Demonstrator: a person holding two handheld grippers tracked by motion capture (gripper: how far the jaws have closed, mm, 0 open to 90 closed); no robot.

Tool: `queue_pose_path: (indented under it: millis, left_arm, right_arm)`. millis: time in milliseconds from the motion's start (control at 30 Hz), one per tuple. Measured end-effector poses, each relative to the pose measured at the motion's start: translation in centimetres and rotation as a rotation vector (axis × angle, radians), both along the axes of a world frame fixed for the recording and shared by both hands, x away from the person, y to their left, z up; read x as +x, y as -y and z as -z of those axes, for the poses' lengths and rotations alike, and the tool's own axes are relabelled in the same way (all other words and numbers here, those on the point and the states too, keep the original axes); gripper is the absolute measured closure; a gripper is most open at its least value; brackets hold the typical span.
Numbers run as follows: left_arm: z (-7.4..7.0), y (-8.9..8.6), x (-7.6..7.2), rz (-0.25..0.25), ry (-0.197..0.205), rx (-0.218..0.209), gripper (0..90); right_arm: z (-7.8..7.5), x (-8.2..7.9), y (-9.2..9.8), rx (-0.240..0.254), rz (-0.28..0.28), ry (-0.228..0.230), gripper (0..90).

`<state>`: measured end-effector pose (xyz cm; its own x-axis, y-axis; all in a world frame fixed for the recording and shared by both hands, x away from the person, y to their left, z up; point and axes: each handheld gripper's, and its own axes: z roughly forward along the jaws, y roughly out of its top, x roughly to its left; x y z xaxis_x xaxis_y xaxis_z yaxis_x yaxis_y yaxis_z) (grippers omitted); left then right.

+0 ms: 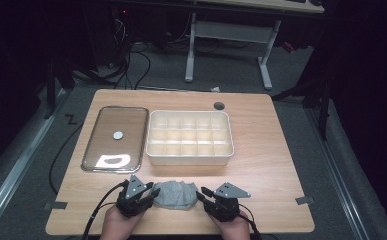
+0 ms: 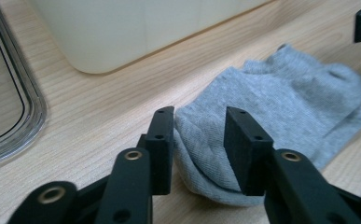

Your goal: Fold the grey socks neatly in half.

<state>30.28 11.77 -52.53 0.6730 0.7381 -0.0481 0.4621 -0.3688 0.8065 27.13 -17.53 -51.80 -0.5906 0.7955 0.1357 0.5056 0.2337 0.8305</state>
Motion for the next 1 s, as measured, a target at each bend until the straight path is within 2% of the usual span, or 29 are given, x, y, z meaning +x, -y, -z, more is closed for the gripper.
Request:
queue_pose_path:
  millis: [67,100,200,233,333,400,433,500,667,733,800,900,1000]
  left_arm:
    - [0.1,0.1,0.0,-0.004,0.000,-0.003,67.4]
    - [0.1,0.2,0.1,-0.002,-0.005,0.010,69.1]
    - [0.2,0.2,0.1,-0.004,-0.004,0.018,73.1]
    - [0.2,0.2,0.1,-0.007,-0.002,0.021,73.1]
    - [0.2,0.1,0.1,-0.008,0.002,0.039,80.7]
    - [0.3,0.0,0.1,-0.007,0.002,0.049,84.6]
    - [0.3,-0.2,0.1,-0.010,0.000,0.056,87.4]
    - [0.5,-0.6,0.3,-0.015,-0.012,0.069,87.8]
    - [0.6,-1.4,0.3,-0.013,-0.041,0.054,87.9]
    - [0.5,-1.2,0.0,0.008,-0.040,0.039,86.8]
    - [0.4,-1.1,-0.1,0.007,-0.027,0.027,79.3]
    - [-0.1,-0.5,-0.3,0.029,-0.003,-0.025,74.0]
    - [-0.4,0.4,0.0,0.051,-0.015,-0.049,64.6]
  right_arm:
    - [0.0,0.0,-0.2,0.007,-0.001,-0.002,71.7]
    - [0.1,-0.1,-0.8,0.005,-0.002,-0.007,70.5]
    - [0.4,-0.1,-1.3,-0.015,-0.011,-0.012,69.7]
    - [0.5,-0.1,-1.6,-0.031,-0.017,-0.015,69.3]
    - [0.8,0.0,-2.3,-0.066,-0.032,-0.020,68.6]
    - [1.1,0.0,-2.6,-0.108,-0.037,-0.026,68.4]
    - [1.3,0.1,-2.8,-0.146,-0.042,-0.034,67.8]
    - [1.3,0.0,-3.0,-0.193,-0.036,-0.019,67.4]
    - [1.3,0.0,-2.8,-0.224,-0.027,-0.007,66.6]
    - [1.3,0.3,-2.1,-0.230,-0.009,-0.008,65.4]
    - [1.3,0.4,-1.8,-0.226,-0.002,-0.012,65.1]
    - [1.3,0.7,-1.0,-0.225,0.016,-0.017,64.3]
    - [1.3,0.9,-0.4,-0.214,0.029,-0.022,64.3]
